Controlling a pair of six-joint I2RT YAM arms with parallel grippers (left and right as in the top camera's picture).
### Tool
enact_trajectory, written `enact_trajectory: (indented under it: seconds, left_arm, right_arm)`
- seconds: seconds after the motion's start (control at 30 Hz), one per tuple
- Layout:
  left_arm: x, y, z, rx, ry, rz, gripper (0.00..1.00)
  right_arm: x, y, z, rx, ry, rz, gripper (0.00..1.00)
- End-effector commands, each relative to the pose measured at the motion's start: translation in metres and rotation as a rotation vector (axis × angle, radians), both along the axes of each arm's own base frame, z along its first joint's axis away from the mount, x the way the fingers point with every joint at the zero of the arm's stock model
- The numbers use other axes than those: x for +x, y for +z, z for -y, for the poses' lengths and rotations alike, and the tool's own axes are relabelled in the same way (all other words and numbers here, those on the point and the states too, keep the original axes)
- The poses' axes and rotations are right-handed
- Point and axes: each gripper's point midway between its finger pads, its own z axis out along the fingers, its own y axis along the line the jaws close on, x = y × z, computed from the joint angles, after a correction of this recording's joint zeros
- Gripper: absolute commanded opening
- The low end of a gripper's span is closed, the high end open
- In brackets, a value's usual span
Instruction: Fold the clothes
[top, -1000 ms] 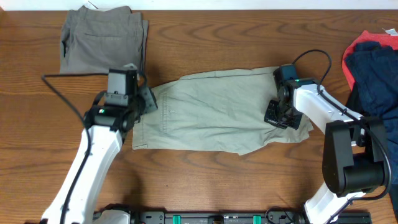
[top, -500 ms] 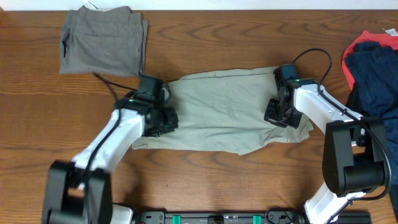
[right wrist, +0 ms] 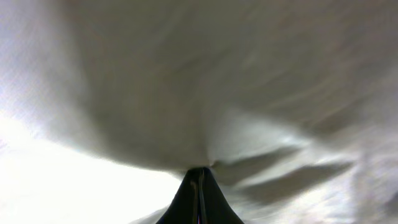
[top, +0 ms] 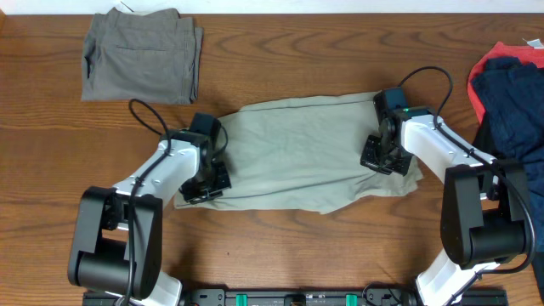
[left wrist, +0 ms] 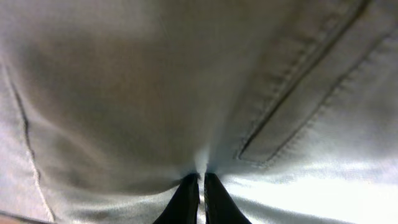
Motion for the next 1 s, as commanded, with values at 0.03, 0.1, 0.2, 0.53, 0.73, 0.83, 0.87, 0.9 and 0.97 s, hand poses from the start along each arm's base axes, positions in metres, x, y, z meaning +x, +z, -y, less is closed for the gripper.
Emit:
enact_trajectory:
  seconds: [0.03, 0.1, 0.2, 0.53, 0.73, 0.83, 0.87, 0.9, 0.97]
  left_arm:
    - [-0.002, -0.002, -0.037, 0.137, 0.069, -0.009, 0.06]
    - [0.001, 0.000, -0.042, 0.135, 0.089, 0.000, 0.06]
    - [0.006, 0.009, -0.045, 0.129, 0.109, 0.032, 0.06]
    - [0.026, 0.067, -0.043, 0.088, 0.126, 0.271, 0.06]
    - [0.031, 0.067, -0.030, 0.014, 0.094, 0.287, 0.06]
    - [0.027, 0.059, -0.013, -0.078, 0.075, 0.240, 0.06]
    - [0.026, 0.057, -0.008, -0.102, 0.071, 0.224, 0.06]
    - [0.025, 0.054, -0.003, -0.118, 0.064, 0.209, 0.06]
    - [0.023, 0.048, 0.001, -0.118, 0.050, 0.192, 0.06]
  right_arm:
    - [-0.002, -0.006, 0.003, -0.021, 0.016, -0.015, 0.01]
    - [-0.002, -0.006, 0.002, -0.021, 0.016, -0.012, 0.01]
    - [-0.002, -0.006, 0.003, -0.025, 0.016, -0.012, 0.01]
    - [-0.011, -0.003, 0.022, -0.056, -0.026, -0.054, 0.01]
    - [-0.006, 0.021, 0.023, -0.016, -0.001, -0.021, 0.01]
    - [-0.005, 0.040, 0.013, 0.042, 0.044, 0.001, 0.01]
    - [-0.006, 0.047, 0.009, 0.067, 0.066, 0.006, 0.01]
    - [-0.008, 0.052, 0.004, 0.094, 0.093, 0.006, 0.01]
    - [-0.014, 0.057, -0.005, 0.146, 0.145, 0.002, 0.01]
